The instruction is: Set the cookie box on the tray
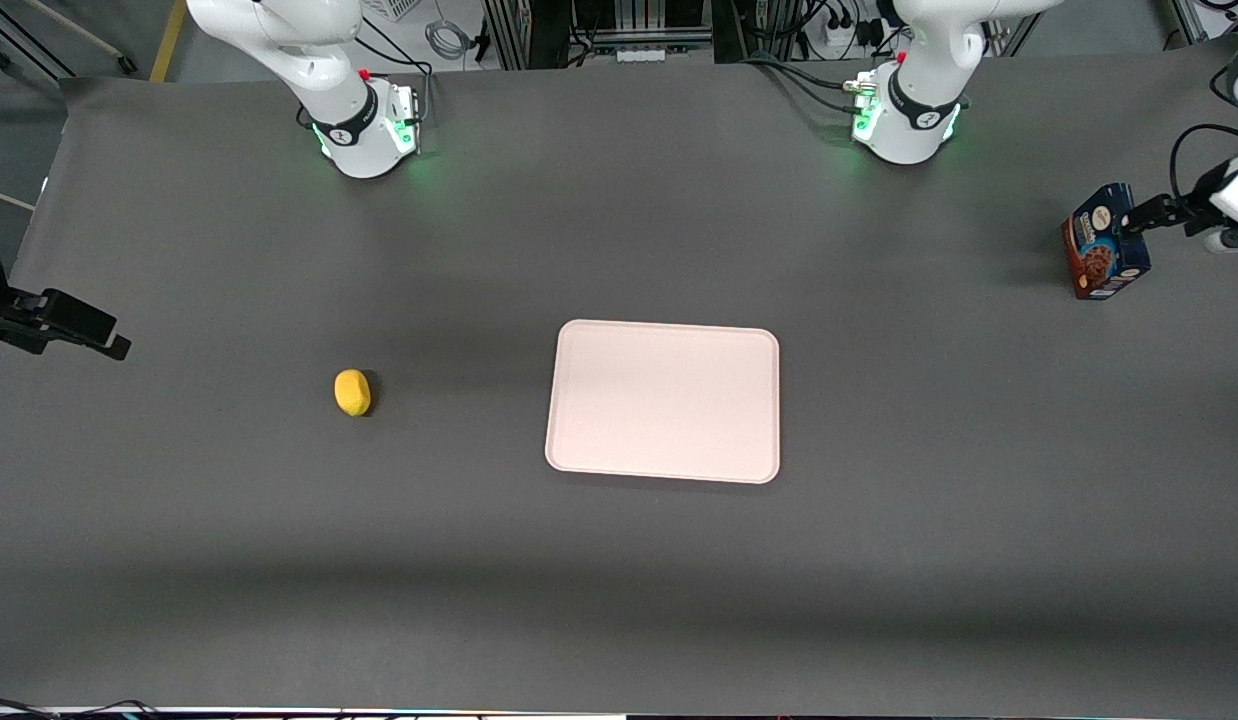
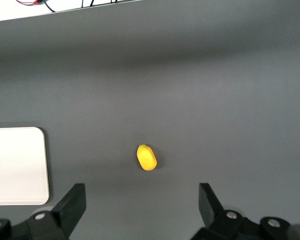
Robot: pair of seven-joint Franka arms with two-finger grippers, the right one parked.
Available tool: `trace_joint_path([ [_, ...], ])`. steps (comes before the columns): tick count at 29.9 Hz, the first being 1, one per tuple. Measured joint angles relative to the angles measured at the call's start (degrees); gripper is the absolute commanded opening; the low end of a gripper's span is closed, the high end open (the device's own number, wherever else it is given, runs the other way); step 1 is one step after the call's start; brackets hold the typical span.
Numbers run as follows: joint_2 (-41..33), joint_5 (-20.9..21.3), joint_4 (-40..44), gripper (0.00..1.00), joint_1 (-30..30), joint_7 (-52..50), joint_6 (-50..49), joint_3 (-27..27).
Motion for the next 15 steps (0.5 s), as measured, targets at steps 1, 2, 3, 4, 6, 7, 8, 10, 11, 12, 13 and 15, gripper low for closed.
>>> trace_joint_path([
  [1, -0.01, 0.65, -0.72, 1.0, 0.14, 0.0, 0.86, 0.31],
  [2, -0.01, 1.16, -1.4, 1.0, 0.24, 0.0, 1.71, 0.68],
  [3, -0.01, 1.67, -2.01, 1.0, 0.31, 0.0, 2.56, 1.1],
  [4, -0.01, 2.14, -2.55, 1.0, 0.35, 0.02, 3.34, 1.52],
  [6, -0.01, 3.04, -3.71, 1.0, 0.43, 0.25, 5.09, 2.47],
  [7, -0.01, 3.35, -4.27, 1.0, 0.45, 0.43, 5.98, 2.9],
  [8, -0.01, 3.6, -4.78, 1.0, 0.47, 0.56, 6.77, 3.26],
  [10, 0.02, 3.94, -5.85, 1.0, 0.5, 0.75, 8.49, 3.87],
  [11, 0.06, 4.03, -6.4, 1.0, 0.51, 0.81, 9.38, 4.15],
  [12, 0.13, 4.1, -7.02, 1.0, 0.51, 0.85, 10.43, 4.44],
  [13, 0.23, 4.15, -7.62, 1.0, 0.51, 0.89, 11.38, 4.69],
  [15, 0.55, 4.24, -8.78, 1.0, 0.52, 1.01, 13.37, 5.18],
])
